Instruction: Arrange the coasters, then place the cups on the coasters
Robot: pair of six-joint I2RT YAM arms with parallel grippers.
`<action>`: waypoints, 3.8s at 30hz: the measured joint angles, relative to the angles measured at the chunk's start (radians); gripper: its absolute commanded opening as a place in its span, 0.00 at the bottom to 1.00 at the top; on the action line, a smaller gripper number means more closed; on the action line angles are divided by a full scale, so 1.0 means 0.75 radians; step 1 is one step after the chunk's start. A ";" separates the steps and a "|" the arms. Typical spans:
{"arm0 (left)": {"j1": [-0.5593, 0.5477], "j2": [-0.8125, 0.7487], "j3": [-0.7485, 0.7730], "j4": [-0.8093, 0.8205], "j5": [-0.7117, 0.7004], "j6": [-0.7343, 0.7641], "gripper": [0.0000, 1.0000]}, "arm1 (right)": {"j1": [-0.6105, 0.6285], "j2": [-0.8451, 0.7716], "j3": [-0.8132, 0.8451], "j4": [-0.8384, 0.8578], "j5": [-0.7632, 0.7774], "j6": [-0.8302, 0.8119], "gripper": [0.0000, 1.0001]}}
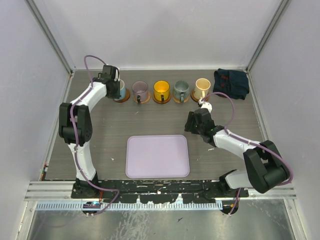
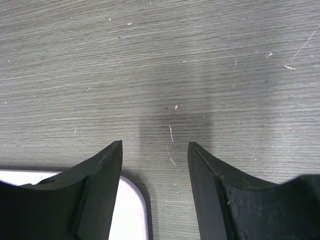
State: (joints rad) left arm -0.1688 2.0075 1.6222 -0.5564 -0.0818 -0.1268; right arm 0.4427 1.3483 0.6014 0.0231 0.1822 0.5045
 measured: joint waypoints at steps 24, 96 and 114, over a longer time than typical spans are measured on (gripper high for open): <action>0.000 -0.055 -0.079 0.033 -0.001 -0.031 0.00 | 0.000 0.002 -0.008 0.016 -0.017 0.005 0.60; 0.027 -0.811 -0.683 0.106 -0.143 -0.169 0.86 | -0.391 -0.102 0.018 0.024 -0.061 -0.008 0.61; 0.027 -1.457 -1.088 0.051 -0.090 -0.340 0.92 | -0.535 -0.820 -0.154 -0.063 0.193 0.030 0.70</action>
State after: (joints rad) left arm -0.1482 0.9146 0.8062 -0.5182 -0.1493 -0.3820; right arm 0.0418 0.7334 0.4858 -0.0242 0.3267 0.5266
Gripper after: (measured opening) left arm 0.888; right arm 0.688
